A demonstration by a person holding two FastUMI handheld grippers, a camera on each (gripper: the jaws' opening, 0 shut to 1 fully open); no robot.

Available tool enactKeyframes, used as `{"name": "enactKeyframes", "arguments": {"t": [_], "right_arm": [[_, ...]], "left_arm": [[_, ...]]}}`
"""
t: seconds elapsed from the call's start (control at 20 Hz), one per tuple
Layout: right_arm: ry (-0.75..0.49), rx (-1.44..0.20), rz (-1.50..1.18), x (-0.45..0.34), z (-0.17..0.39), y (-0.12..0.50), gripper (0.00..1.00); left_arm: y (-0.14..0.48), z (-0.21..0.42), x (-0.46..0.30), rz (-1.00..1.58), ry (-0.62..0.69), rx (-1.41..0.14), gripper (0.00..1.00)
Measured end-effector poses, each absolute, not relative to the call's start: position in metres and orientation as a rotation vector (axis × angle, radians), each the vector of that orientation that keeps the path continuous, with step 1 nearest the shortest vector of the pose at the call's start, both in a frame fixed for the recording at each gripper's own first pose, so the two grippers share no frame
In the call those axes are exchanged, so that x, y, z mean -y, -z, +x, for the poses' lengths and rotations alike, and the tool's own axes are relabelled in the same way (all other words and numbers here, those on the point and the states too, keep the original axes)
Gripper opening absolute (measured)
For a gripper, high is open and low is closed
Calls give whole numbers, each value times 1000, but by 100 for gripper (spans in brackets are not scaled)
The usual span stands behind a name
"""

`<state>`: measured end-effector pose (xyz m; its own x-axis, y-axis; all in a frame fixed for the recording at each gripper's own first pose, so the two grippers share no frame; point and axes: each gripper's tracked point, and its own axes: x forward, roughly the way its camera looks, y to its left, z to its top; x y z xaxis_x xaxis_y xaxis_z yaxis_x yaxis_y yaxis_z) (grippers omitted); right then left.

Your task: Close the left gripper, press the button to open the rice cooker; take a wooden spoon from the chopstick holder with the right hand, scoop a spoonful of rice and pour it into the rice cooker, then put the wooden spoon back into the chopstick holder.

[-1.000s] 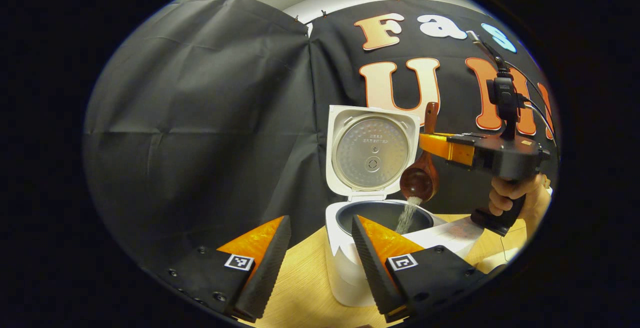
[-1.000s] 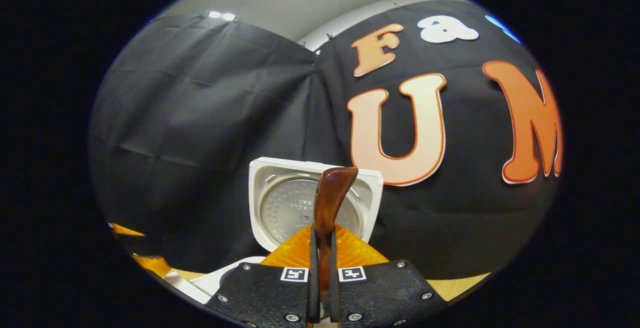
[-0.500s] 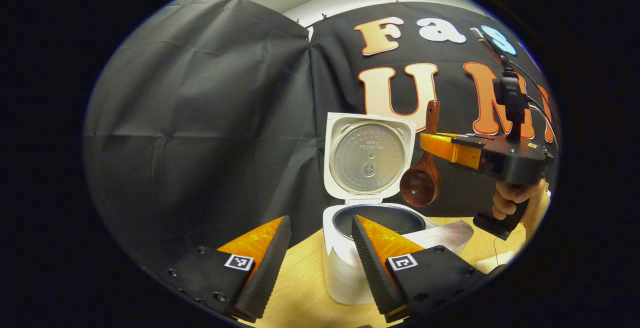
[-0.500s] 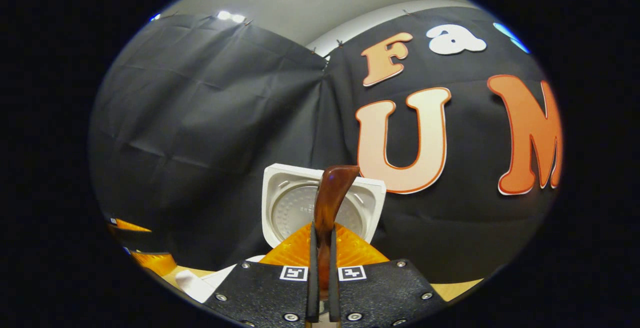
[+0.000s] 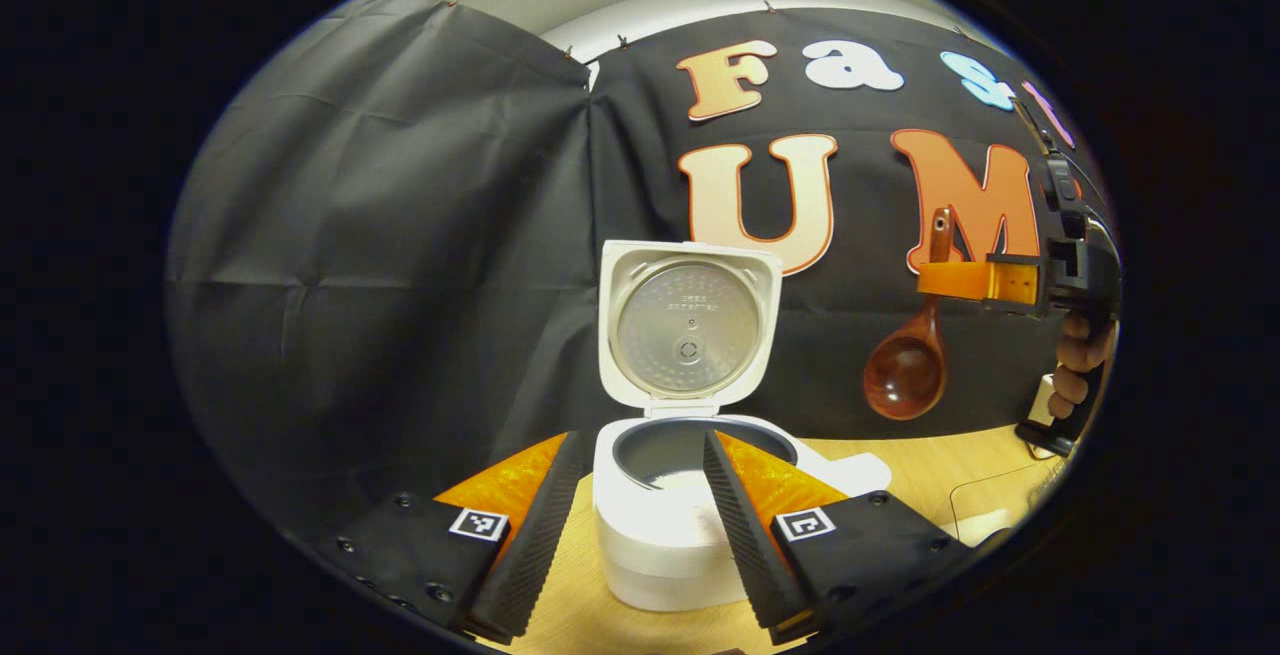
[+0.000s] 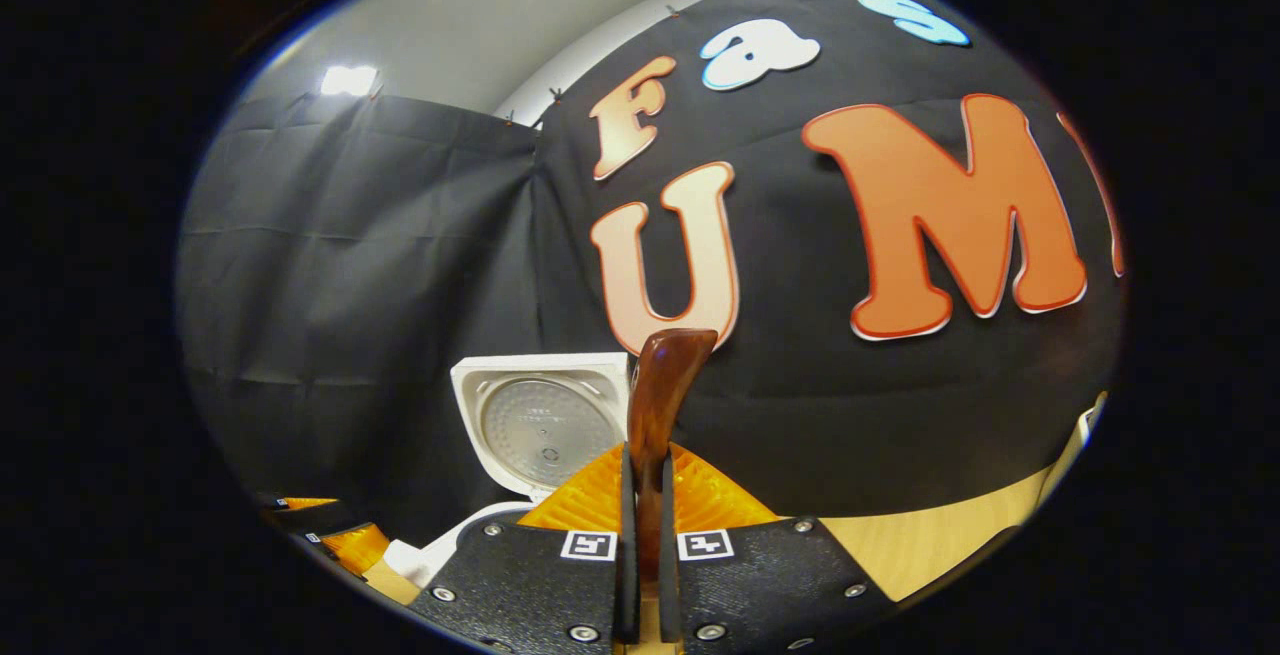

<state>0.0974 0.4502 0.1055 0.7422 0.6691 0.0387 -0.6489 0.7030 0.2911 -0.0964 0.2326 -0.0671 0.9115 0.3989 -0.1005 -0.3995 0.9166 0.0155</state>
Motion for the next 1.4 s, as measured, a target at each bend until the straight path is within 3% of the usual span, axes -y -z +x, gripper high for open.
{"name": "enactKeyframes", "arguments": {"t": [0.9, 1.4], "right_arm": [[-163, -151, 329, -133, 97, -40, 8], [-37, -282, 322, -69, 91, 45, 8]], "left_arm": [[61, -56, -120, 28, -216, -110, 82], [68, -48, -112, 42, -219, -126, 86]]}}
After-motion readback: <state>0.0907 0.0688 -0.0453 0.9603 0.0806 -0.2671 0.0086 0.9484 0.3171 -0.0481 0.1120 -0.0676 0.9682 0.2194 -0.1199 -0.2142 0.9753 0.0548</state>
